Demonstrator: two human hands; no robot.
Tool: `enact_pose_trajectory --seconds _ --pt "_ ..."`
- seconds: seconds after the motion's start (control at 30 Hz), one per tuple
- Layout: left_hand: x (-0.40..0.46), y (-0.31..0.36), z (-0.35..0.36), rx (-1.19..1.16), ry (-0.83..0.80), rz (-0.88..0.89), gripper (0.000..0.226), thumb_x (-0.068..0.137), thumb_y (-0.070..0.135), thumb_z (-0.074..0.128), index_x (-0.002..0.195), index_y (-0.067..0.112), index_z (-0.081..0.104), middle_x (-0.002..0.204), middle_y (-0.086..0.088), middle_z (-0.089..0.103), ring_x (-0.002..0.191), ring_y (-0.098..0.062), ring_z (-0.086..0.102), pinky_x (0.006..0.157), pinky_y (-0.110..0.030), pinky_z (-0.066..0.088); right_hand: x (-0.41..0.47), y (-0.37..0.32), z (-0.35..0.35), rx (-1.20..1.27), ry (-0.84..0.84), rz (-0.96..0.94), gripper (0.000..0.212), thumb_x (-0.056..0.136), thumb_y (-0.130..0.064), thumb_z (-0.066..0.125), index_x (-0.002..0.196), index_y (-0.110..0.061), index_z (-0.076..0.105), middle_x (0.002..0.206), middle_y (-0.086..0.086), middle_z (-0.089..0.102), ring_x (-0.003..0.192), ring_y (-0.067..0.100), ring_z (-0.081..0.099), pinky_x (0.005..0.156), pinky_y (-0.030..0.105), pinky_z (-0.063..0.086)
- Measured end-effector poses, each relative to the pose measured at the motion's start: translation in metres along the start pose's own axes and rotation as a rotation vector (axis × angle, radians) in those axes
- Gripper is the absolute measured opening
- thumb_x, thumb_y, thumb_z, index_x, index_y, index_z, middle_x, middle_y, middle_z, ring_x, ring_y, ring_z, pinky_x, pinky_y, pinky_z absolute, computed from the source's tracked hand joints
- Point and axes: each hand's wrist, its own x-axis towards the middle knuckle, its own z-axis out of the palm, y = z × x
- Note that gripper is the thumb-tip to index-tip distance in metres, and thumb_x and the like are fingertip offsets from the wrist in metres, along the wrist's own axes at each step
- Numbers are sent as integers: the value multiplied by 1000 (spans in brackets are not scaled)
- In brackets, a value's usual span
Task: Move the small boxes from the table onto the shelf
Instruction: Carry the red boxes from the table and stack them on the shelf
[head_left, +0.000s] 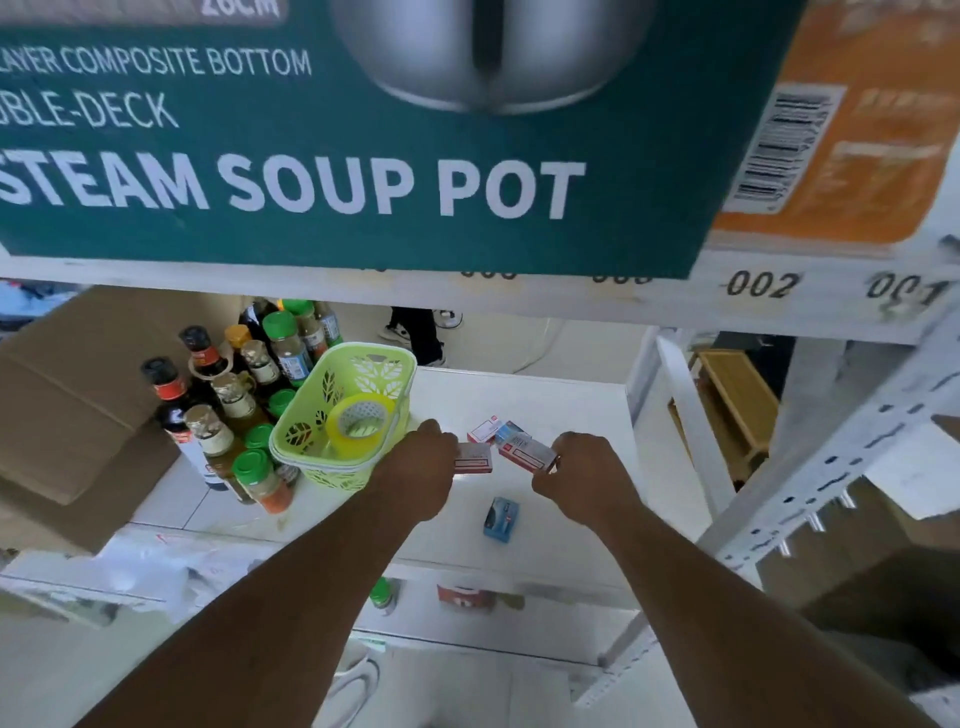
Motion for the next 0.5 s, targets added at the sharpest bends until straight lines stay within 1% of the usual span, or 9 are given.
enact_pose_trajectory --seconds 0.1,0.17,0.2,0.27,0.3,0.4,0.43,0.47,0.5 --pt "-11 12 -9 -1 25 58 21 95 12 47 114 13 57 122 -13 52 103 -32 58 84 -37 50 -27 10 -15 5 46 24 38 78 -38 73 109 -17 67 103 3 69 83 17 66 60 22 52" --pt "-19 19 -14 9 25 128 20 95 16 48 112 14 58 117 -10 53 103 -29 59 84 -36 51 -47 16 -25 12 81 57 39 78 -42 75 107 -18 65 101 1 69 80 15 63 57 20 49" --pt "-24 22 -16 23 22 174 19 95 18 47 111 15 57 113 -7 54 103 -27 60 85 -35 51 -59 19 -29 18 100 73 38 78 -43 74 104 -18 65 99 1 68 79 15 63 58 21 49" --pt "-33 29 -21 36 40 266 19 94 21 50 110 16 57 110 -6 54 102 -23 60 87 -34 51 -82 26 -38 21 142 106 34 76 -42 71 97 -17 66 93 1 67 79 17 64 63 28 55" --pt "-38 33 -24 24 49 306 21 94 22 52 113 16 56 111 -6 55 102 -22 59 89 -35 50 -94 30 -41 13 161 118 30 75 -40 69 92 -16 65 87 2 66 77 19 64 60 29 53" --pt "-56 47 -33 8 49 423 30 93 19 57 122 14 56 117 -7 56 110 -23 57 95 -34 46 -137 37 -52 -2 238 170 21 74 -36 66 77 -17 59 74 1 58 68 21 60 48 26 36" --pt "-61 53 -35 6 37 451 30 92 19 58 122 13 56 117 -7 56 110 -24 57 95 -34 46 -152 40 -55 -5 261 201 20 74 -36 67 77 -17 59 74 1 59 67 20 60 46 26 37" --pt "-68 60 -38 -2 19 475 29 92 20 58 120 13 57 115 -7 57 108 -24 59 92 -35 48 -168 42 -58 -5 279 239 20 75 -36 68 81 -17 62 77 1 61 68 18 62 47 27 43" --pt "-74 68 -41 -13 8 502 27 91 21 58 118 14 58 113 -7 57 105 -24 60 88 -35 49 -184 43 -61 2 291 283 22 76 -37 70 87 -18 66 81 1 65 70 17 64 52 30 51"
